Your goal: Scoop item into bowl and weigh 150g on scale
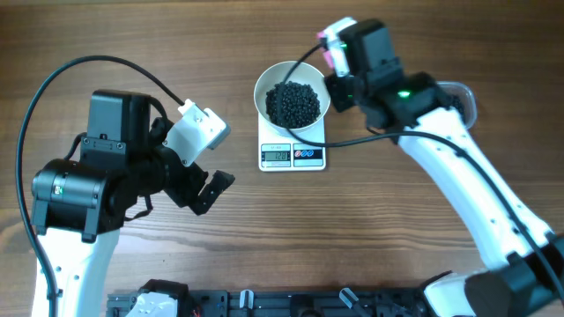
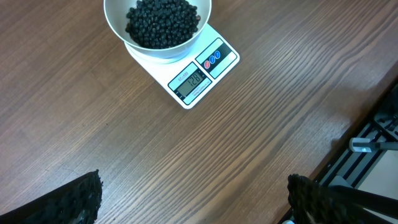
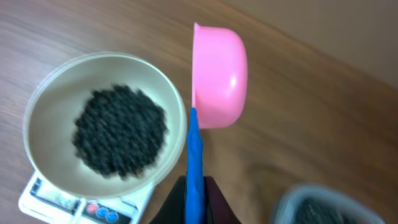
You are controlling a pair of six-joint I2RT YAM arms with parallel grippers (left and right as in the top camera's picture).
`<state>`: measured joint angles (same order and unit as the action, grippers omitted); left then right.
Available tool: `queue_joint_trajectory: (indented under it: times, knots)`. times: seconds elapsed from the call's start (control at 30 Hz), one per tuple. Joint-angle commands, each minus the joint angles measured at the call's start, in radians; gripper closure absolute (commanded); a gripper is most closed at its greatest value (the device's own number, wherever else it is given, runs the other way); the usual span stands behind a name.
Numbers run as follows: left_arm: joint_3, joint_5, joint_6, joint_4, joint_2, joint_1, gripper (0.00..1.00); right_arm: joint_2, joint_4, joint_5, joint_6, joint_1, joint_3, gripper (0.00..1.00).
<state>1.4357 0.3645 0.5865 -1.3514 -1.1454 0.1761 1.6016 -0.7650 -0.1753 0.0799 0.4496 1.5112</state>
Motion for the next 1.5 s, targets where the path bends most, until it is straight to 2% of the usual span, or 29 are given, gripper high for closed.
queue_joint_trajectory:
  times: [0.0, 0.2, 0.27, 0.57, 0.67, 0.83, 1.2, 1.37, 1.47]
  knots:
    - [0.016, 0.012, 0.012, 0.000, 0.004, -0.007, 0.00, -0.087, -0.083, -0.049, -0.064, -0.081, 0.013, 0.96]
    - [0.016, 0.012, 0.012, 0.000, 0.003, -0.007, 0.00, -0.134, -0.284, -0.122, -0.077, -0.232, 0.013, 0.96]
    - [0.016, 0.012, 0.011, -0.001, 0.003, -0.007, 0.00, -0.124, -0.344, -0.126, -0.041, -0.270, 0.013, 0.96]
    - [0.016, 0.012, 0.011, -0.001, 0.004, -0.007, 0.00, -0.057, -0.449, -0.252, -0.018, -0.326, 0.012, 0.96]
    - [0.016, 0.012, 0.011, 0.000, 0.004, -0.007, 0.00, -0.010, -0.457, -0.252, 0.026, -0.326, 0.011, 0.96]
    - [0.016, 0.012, 0.011, 0.000, 0.004, -0.007, 0.00, 0.087, -0.446, -0.275, 0.021, -0.326, 0.011, 0.96]
    - [0.016, 0.012, 0.011, 0.000, 0.004, -0.007, 0.00, 0.261, -0.388, -0.504, 0.026, -0.326, 0.011, 0.96]
    - [0.016, 0.012, 0.011, 0.000, 0.004, -0.007, 0.00, 0.278, -0.347, -0.485, 0.099, -0.326, 0.011, 0.96]
    - [0.016, 0.012, 0.012, 0.000, 0.004, -0.007, 0.00, 0.280, -0.346, -0.397, 0.153, -0.326, 0.011, 0.96]
